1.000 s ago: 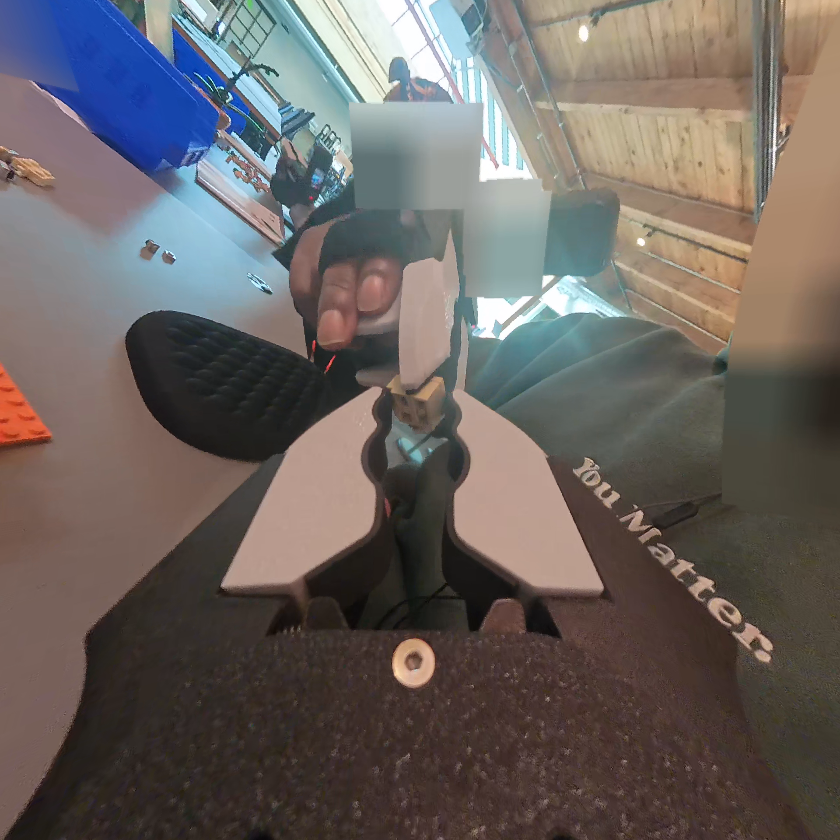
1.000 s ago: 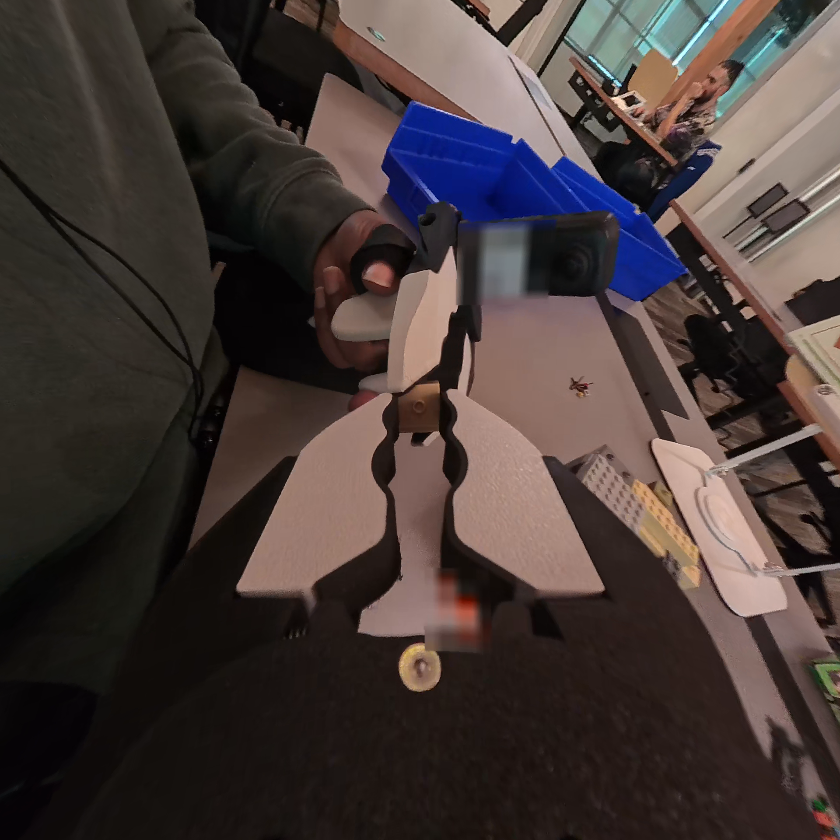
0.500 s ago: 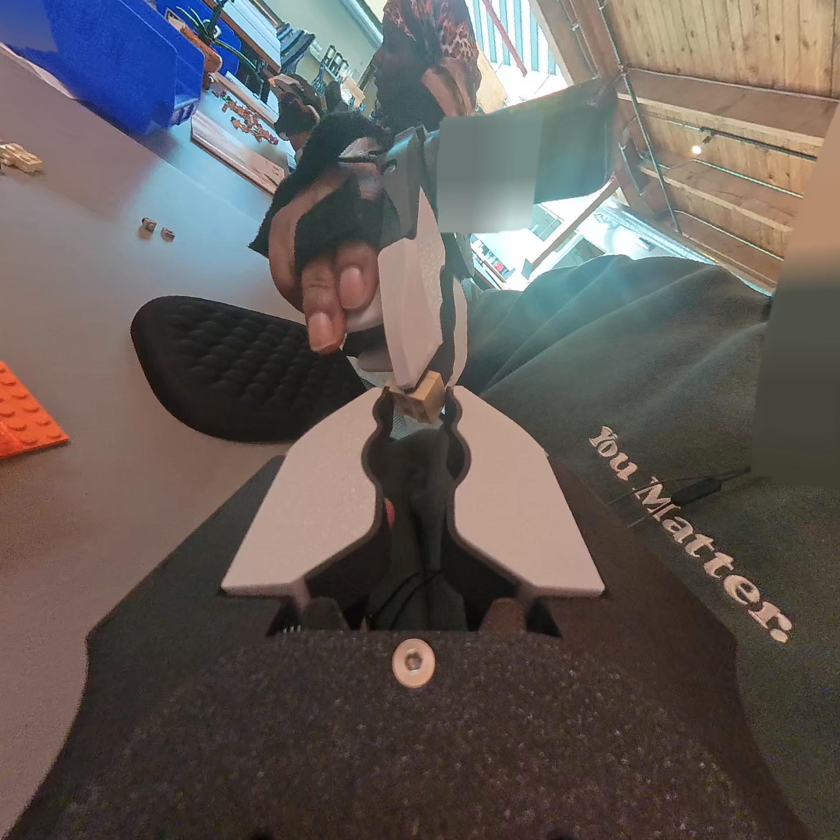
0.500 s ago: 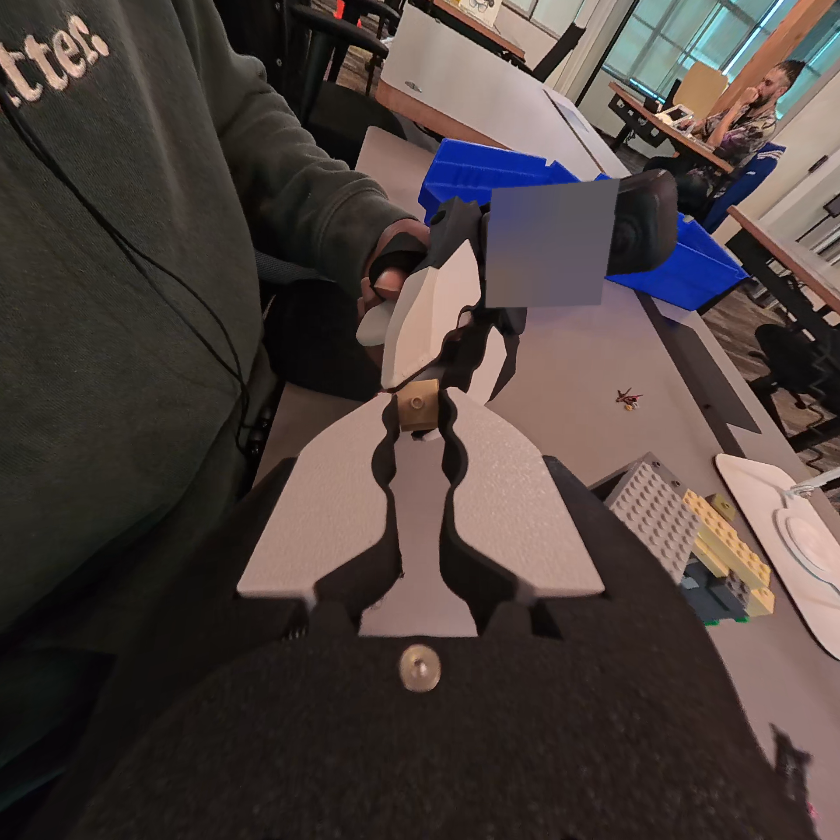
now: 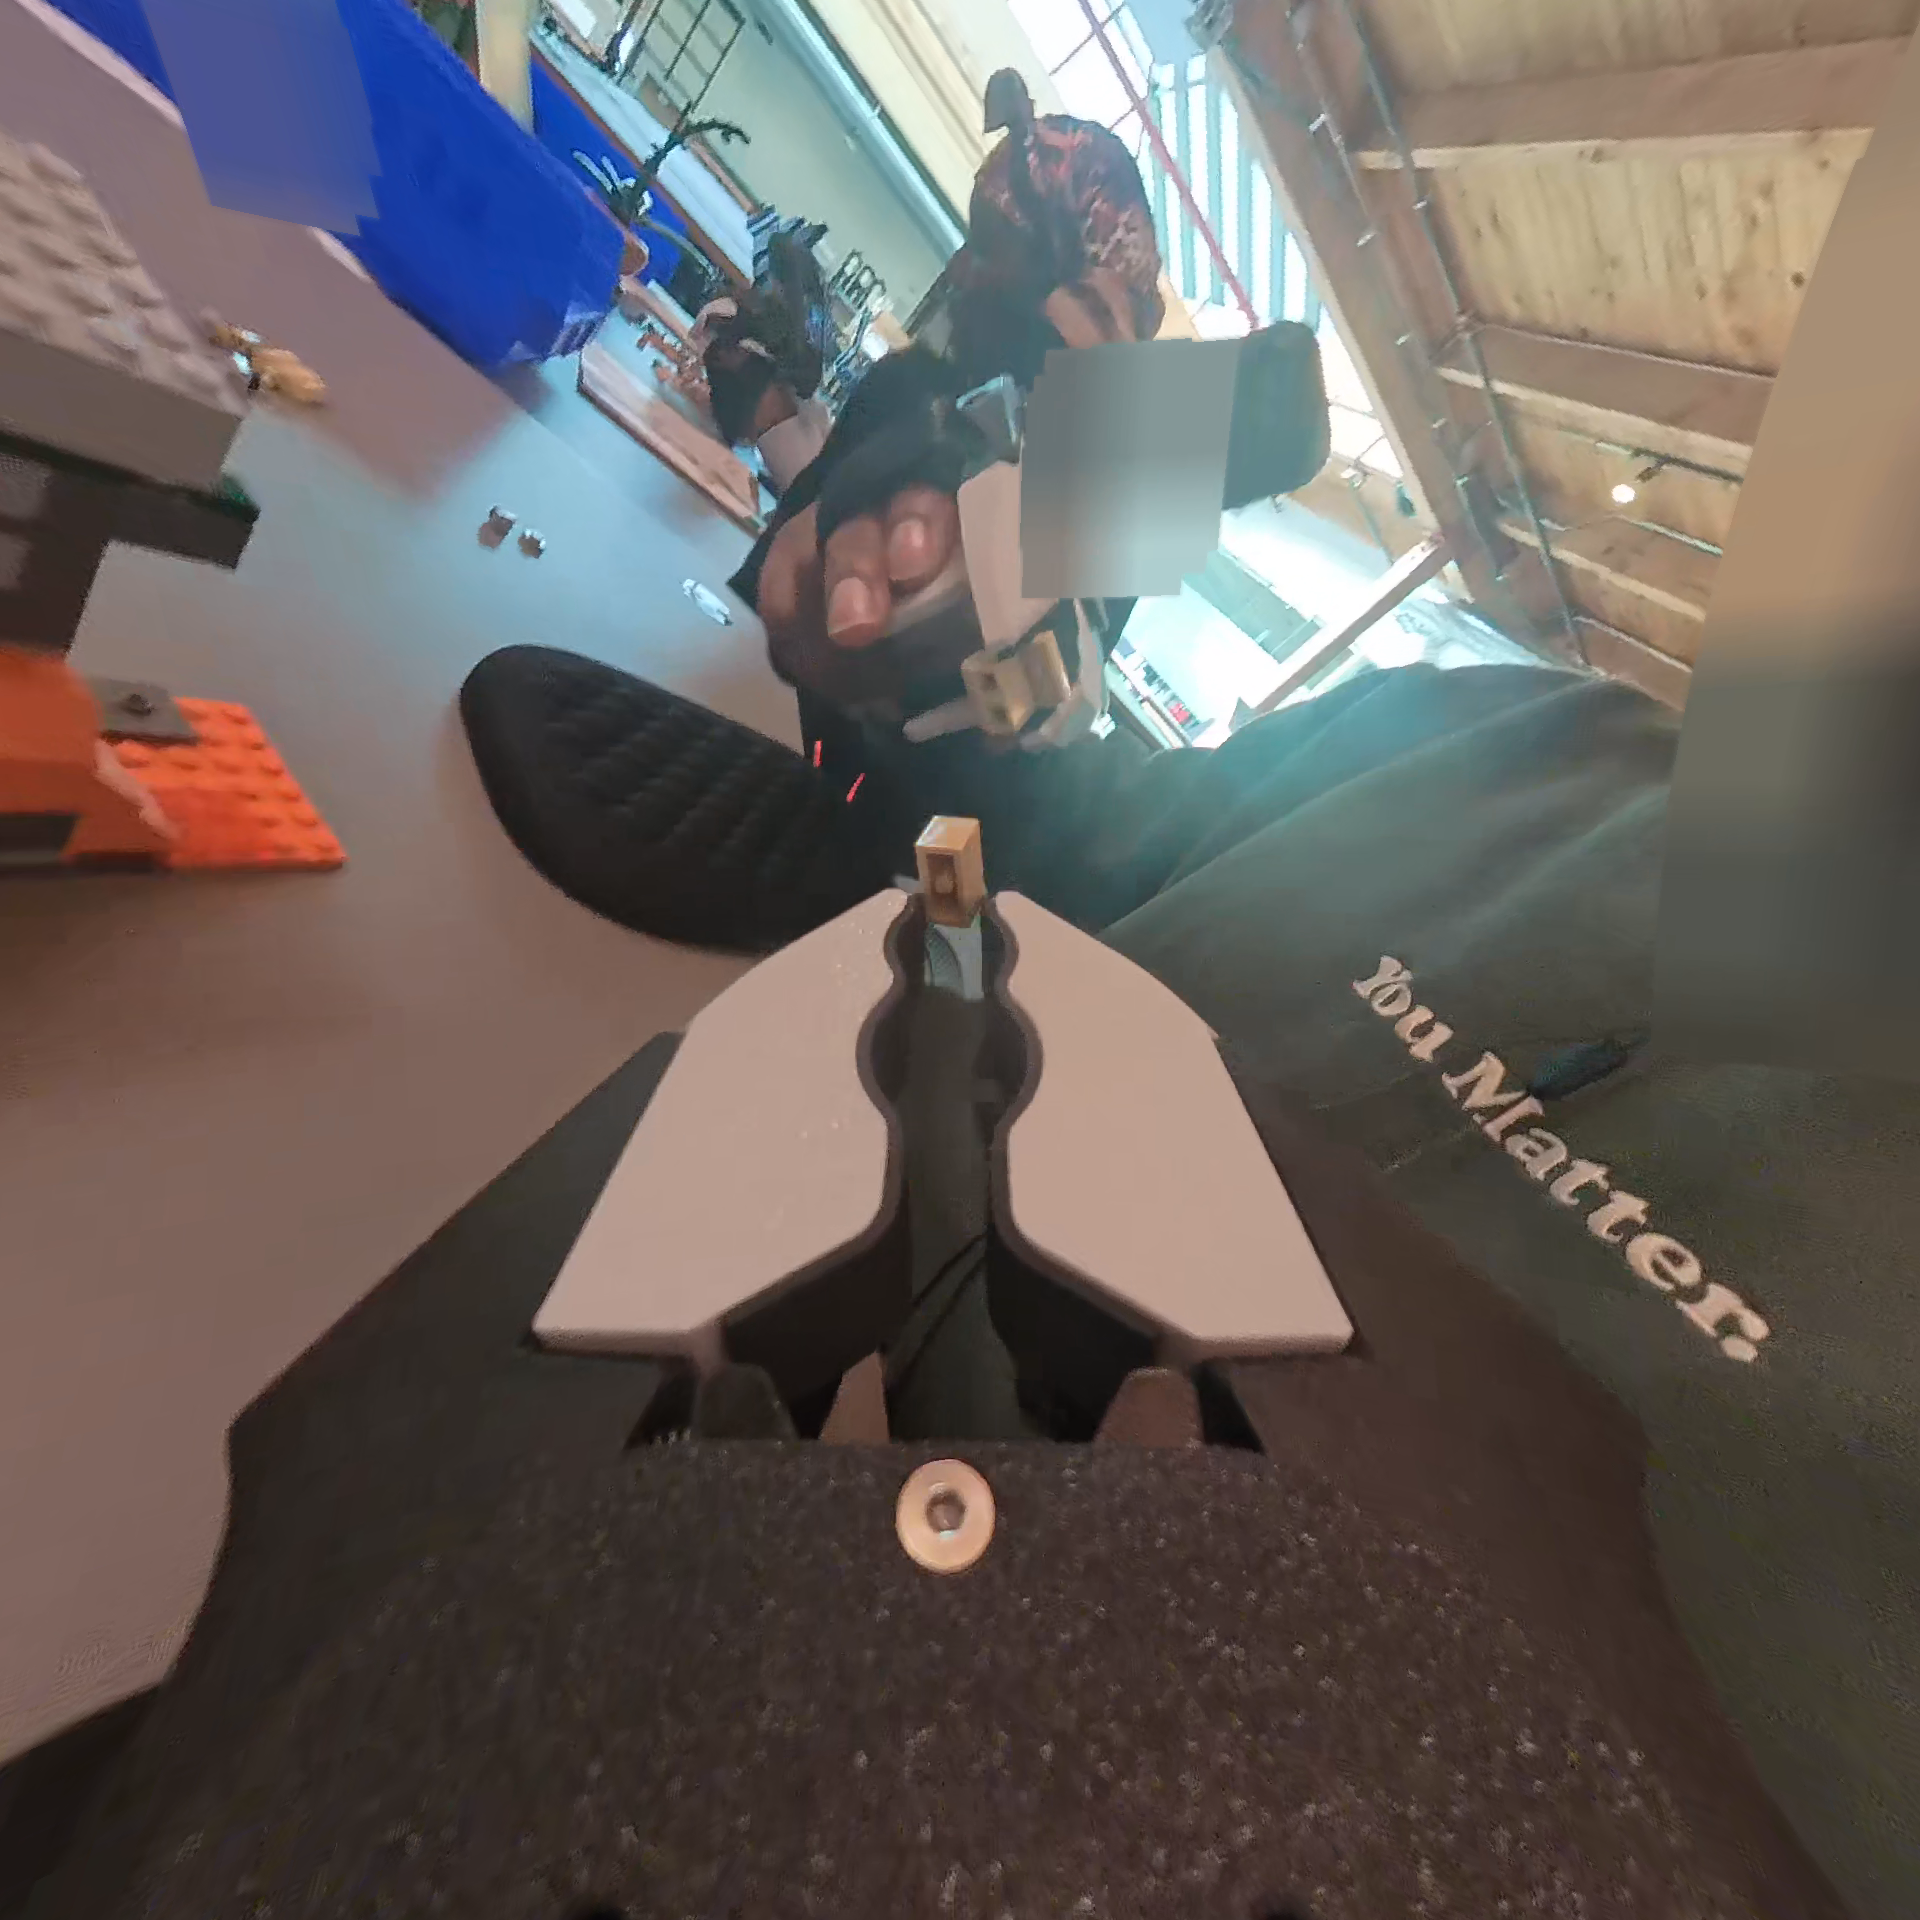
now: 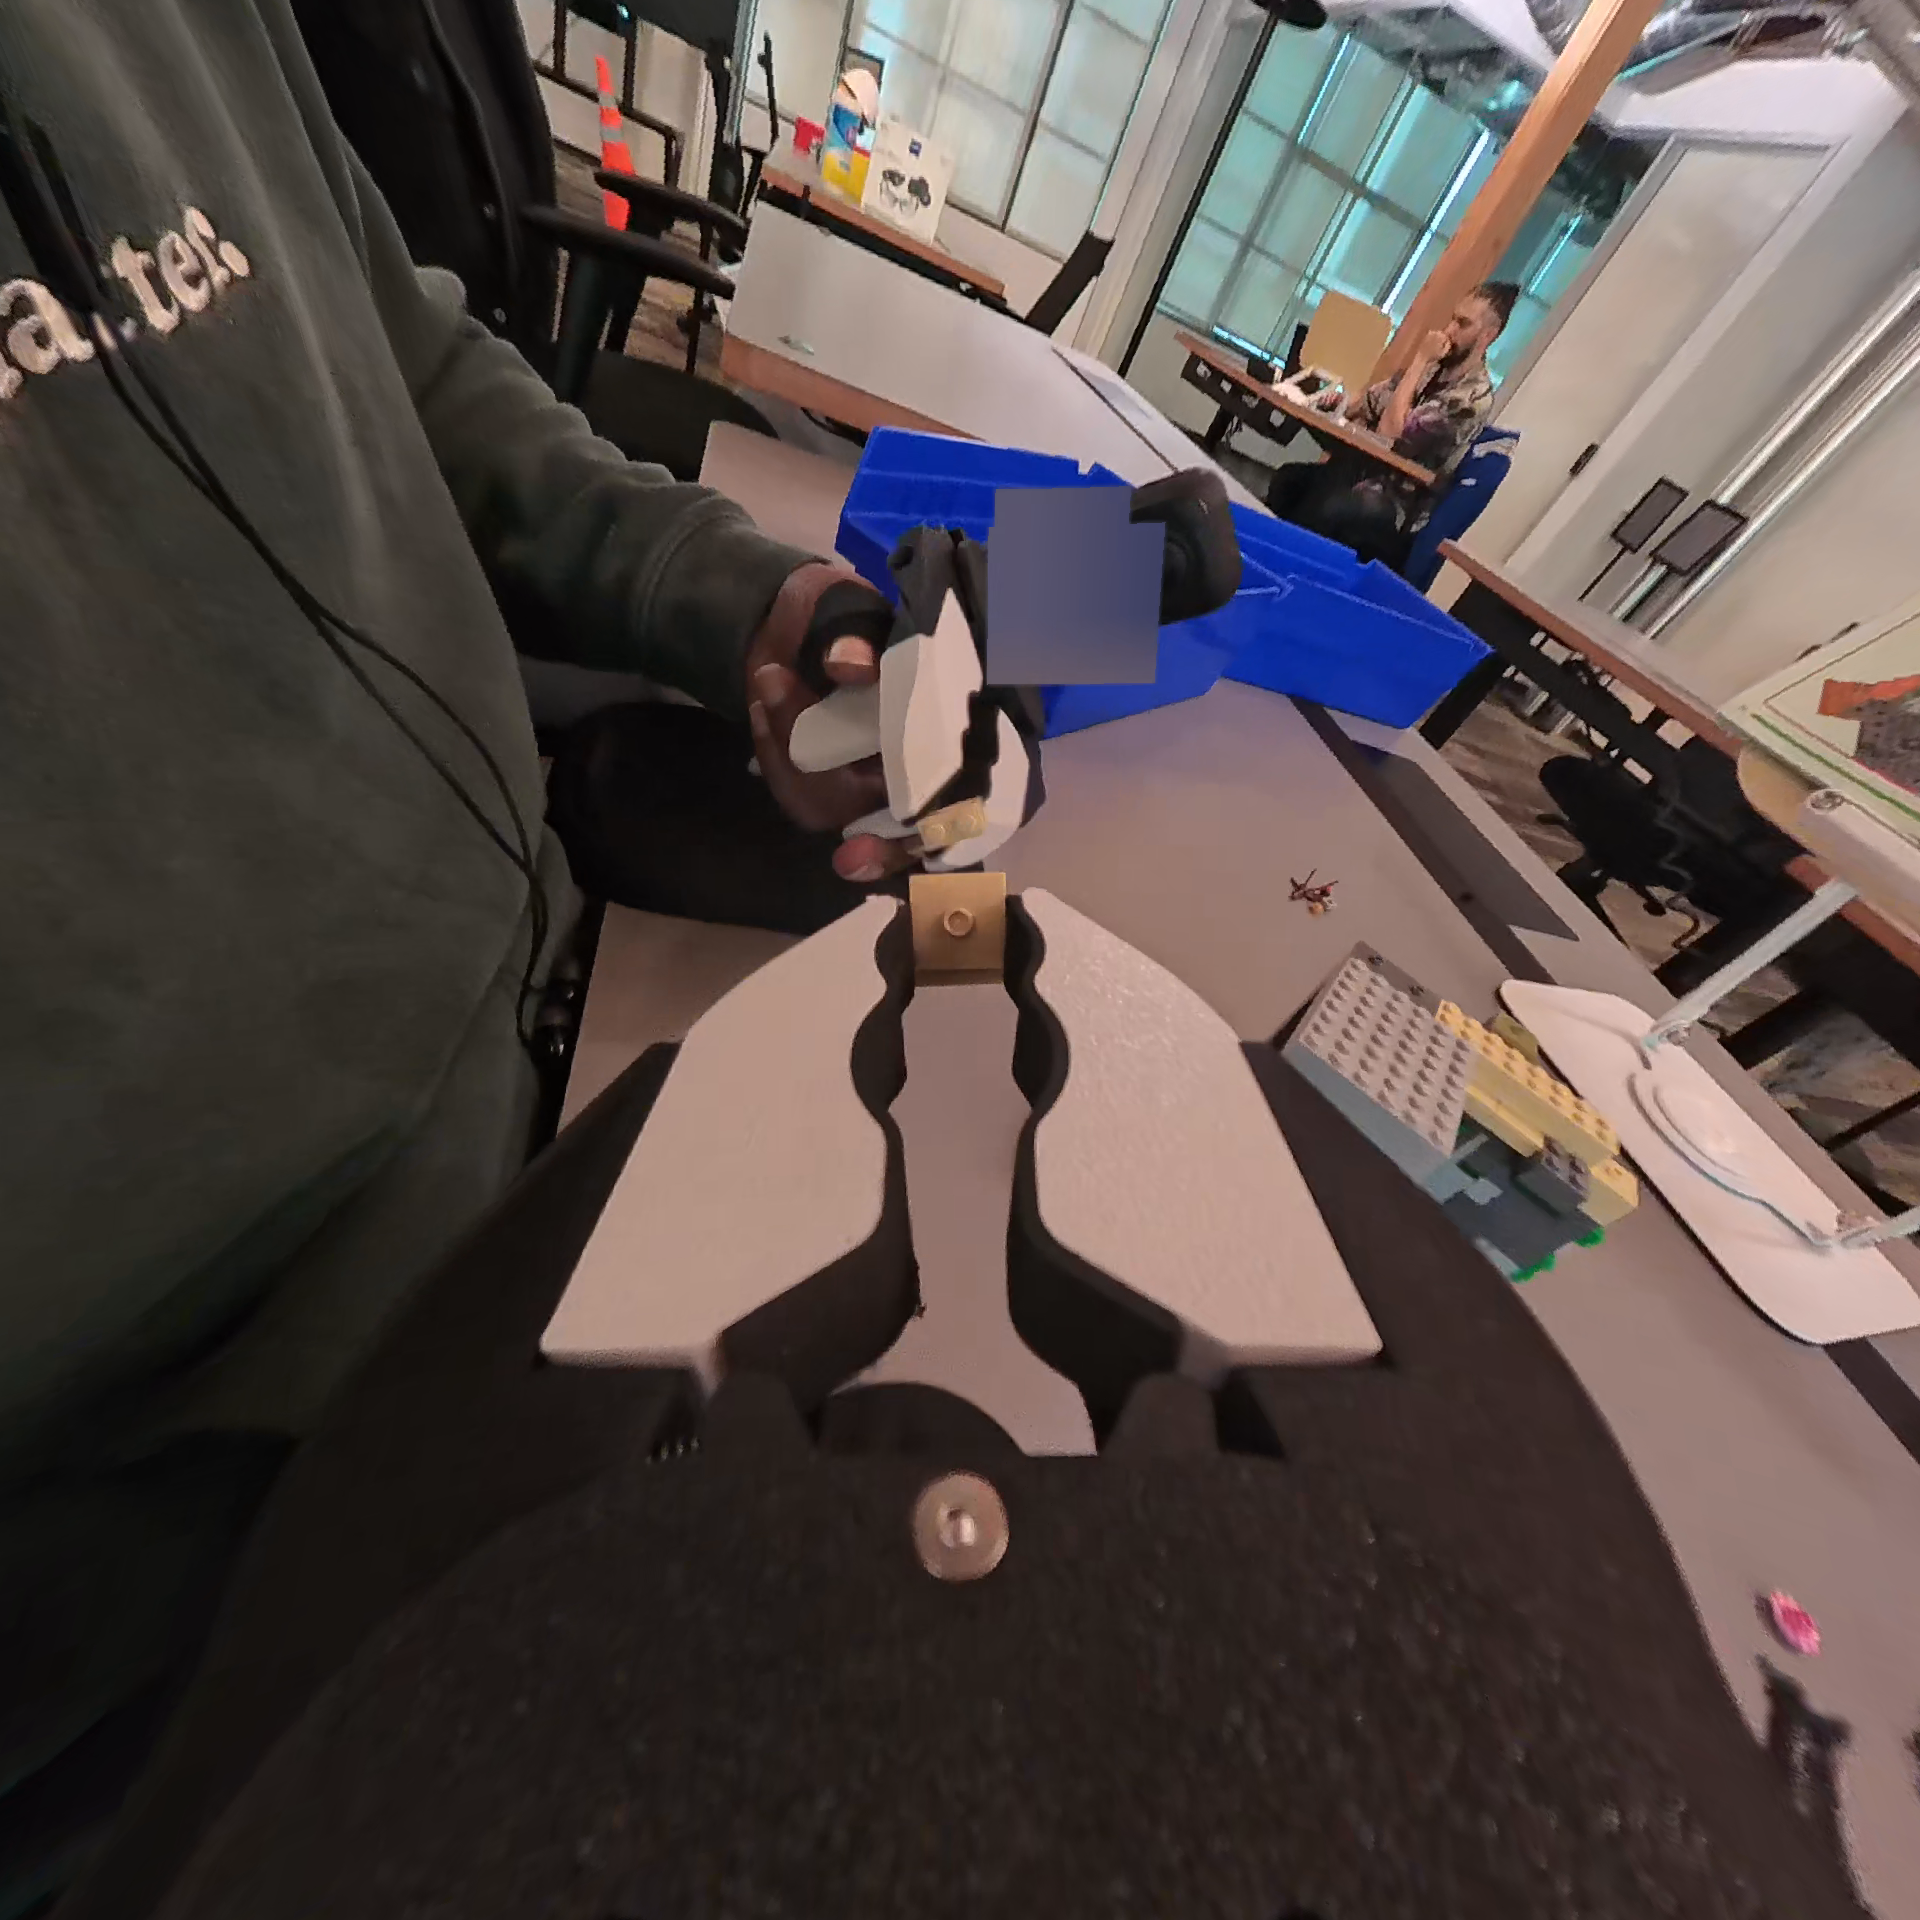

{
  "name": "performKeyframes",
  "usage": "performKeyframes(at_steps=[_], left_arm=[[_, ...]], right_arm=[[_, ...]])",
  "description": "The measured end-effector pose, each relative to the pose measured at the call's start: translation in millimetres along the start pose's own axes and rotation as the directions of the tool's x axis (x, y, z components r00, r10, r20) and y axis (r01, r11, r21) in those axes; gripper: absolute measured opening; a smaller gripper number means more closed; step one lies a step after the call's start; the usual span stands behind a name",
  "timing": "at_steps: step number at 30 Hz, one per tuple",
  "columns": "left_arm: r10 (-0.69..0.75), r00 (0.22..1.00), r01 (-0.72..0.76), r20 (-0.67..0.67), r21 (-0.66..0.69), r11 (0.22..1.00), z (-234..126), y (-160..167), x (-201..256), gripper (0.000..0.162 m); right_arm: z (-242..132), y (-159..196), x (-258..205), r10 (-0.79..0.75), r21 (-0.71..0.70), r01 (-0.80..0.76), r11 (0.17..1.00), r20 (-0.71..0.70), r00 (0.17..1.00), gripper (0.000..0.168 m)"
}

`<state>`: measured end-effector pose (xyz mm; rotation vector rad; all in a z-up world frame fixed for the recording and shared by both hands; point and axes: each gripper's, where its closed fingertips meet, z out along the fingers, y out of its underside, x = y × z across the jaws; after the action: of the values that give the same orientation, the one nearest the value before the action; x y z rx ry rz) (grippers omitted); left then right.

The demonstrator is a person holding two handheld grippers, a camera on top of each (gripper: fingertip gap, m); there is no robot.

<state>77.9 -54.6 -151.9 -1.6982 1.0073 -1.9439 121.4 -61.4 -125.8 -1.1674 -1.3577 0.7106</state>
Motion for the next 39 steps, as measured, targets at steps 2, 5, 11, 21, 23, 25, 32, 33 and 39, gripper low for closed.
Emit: performKeyframes(at_steps=[2, 5, 11, 21, 23, 25, 32, 33, 39], left_arm=[[0.007, 1.0, -0.007, -0.017, 0.014, 1.0, 5.3, -5.6, 4.2, 0.011], [0.003, 0.999, -0.002, -0.053, 0.016, 1.0, 12.6, -9.0, 10.6, 0.011], [0.004, 0.998, -0.003, -0.058, 0.02, 1.0, 14.9, -8.4, 9.1, 0.008], [0.101, 0.974, -0.12, 0.202, 0.081, 0.99, -50.6, -30.3, -9.0, 0.007], [0.15, 0.913, -0.195, 0.379, 0.082, 0.977, -94.5, -43.5, -15.0, 0.008], [0.145, 0.818, -0.232, 0.556, 0.089, 0.969, -147.7, -56.0, -17.5, 0.007], [0.096, 0.041, -0.106, 0.995, -0.091, 0.99, -368.1, -41.7, -33.1, 0.007], [0.099, -0.034, -0.061, 0.994, -0.101, 0.993, -387.9, -34.9, -32.7, 0.008], [0.125, -0.175, 0.022, 0.977, -0.123, 0.992, -421.1, -16.5, -38.5, 0.034]], right_arm=[[4.8, -3.0, -1.5, -0.004, 0.02, 0.004, 1.0, 0.009, 1.0, 0.016], [10.0, -4.2, -1.6, 0.004, 0.04, -0.005, 0.999, 0.022, 1.0, 0.016], [17.7, -2.8, -3.0, 0.024, 0.056, -0.026, 0.998, 0.033, 0.999, 0.017], [24.7, 8.9, 0.8, 0.056, 0.019, -0.056, 0.998, 0.015, 0.998, 0.017], [21.5, 13.1, 1.7, 0.069, 0.01, -0.069, 0.998, 0.006, 0.998, 0.017], [18.2, 18.0, 2.5, 0.094, 0.008, -0.094, 0.996, 0.001, 0.996, 0.017], [20.2, 25.9, 3.1, 0.139, 0.014, -0.139, 0.99, 0.002, 0.99, 0.017], [21.4, 25.9, 2.8, 0.138, 0.012, -0.138, 0.99, 0.004, 0.99, 0.017], [25.9, 27.0, 1.3, 0.142, -0.005, -0.142, 0.99, 0.017, 0.99, 0.017]])
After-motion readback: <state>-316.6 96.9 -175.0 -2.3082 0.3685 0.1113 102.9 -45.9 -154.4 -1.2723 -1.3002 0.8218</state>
